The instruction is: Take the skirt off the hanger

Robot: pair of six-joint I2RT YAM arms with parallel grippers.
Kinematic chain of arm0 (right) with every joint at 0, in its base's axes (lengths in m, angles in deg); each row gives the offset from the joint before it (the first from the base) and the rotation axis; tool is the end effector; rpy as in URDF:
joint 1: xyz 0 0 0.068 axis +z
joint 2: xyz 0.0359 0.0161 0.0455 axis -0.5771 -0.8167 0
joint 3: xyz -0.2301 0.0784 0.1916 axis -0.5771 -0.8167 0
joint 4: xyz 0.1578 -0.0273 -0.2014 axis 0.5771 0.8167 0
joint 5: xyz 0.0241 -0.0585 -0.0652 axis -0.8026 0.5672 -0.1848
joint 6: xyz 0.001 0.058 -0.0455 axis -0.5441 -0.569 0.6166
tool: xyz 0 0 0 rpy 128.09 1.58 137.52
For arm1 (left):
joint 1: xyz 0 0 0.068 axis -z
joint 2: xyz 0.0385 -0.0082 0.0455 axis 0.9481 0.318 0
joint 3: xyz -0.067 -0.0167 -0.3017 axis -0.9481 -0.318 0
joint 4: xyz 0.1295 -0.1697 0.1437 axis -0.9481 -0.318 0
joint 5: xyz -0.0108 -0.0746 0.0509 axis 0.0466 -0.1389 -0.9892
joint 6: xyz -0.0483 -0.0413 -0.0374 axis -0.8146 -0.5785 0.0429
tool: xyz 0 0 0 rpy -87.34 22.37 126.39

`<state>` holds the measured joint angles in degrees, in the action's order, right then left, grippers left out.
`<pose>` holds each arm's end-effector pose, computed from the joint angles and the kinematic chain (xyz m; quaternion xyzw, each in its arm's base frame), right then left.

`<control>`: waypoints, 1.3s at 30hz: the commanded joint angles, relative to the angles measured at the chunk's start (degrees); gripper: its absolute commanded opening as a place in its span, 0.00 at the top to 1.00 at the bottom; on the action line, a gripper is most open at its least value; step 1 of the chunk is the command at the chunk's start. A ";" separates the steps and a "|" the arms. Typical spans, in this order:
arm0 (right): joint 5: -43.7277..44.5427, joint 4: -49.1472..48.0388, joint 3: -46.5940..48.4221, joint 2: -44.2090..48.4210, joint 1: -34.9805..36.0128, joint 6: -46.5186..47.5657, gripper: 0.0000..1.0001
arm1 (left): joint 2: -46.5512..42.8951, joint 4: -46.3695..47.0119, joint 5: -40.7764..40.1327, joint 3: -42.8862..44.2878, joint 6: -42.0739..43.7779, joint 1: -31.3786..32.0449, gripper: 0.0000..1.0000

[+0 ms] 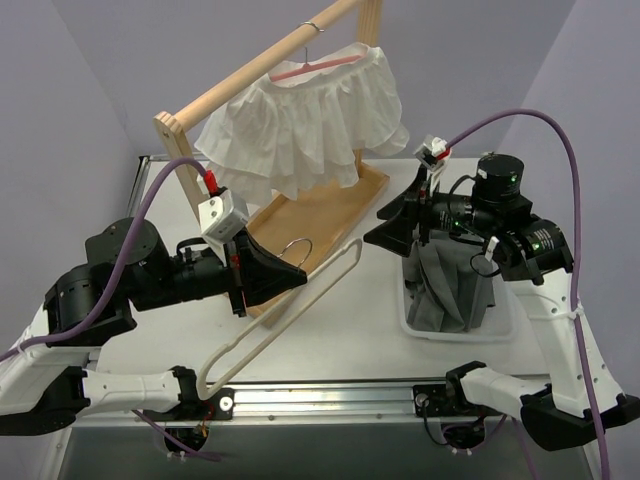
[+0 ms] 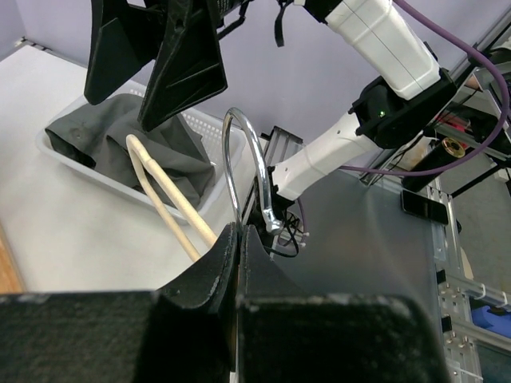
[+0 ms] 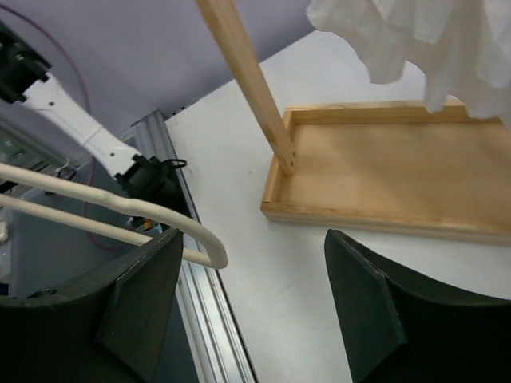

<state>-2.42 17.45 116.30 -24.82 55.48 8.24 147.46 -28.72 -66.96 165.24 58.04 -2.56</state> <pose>0.1673 0.1145 0.5248 -0.3971 0.6081 0.4488 0.5206 0.0465 -0.1386 0.5634 0.3449 0.6347 -0.5009 0.4768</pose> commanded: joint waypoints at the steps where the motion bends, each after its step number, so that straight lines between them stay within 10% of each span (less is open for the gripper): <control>1: -11.99 -7.83 -1.79 1.65 -0.02 -1.67 0.34 | -0.84 0.49 2.85 0.66 -0.83 -0.26 0.98; 18: -18.16 -10.92 -5.92 0.33 13.08 -0.01 0.47 | -2.86 3.30 5.40 -0.75 -1.62 -0.26 0.98; 21: -16.85 -10.30 -5.92 0.33 13.78 0.78 0.60 | -3.39 3.39 5.49 -0.75 -1.71 -0.26 0.98; 24: -16.58 -9.68 -6.10 0.33 13.78 1.40 1.00 | -3.92 2.96 4.79 -0.57 -1.62 -0.26 0.98; 29: -11.14 -6.87 -5.66 0.77 13.79 2.72 1.00 | -3.66 -0.28 0.75 0.48 -2.23 -0.26 0.42; 35: -5.96 -5.55 -4.52 2.35 13.79 4.13 1.00 | -1.90 -5.91 -9.87 1.80 -3.73 -0.26 0.04; 39: -1.82 -3.09 -3.37 2.79 13.79 5.53 1.00 | -2.34 -7.15 -16.03 1.63 -3.64 -0.35 0.06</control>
<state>-11.08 13.61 110.49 -23.05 69.81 12.43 145.86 -34.45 -76.93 164.82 55.27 -3.26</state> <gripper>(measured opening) 0.046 0.940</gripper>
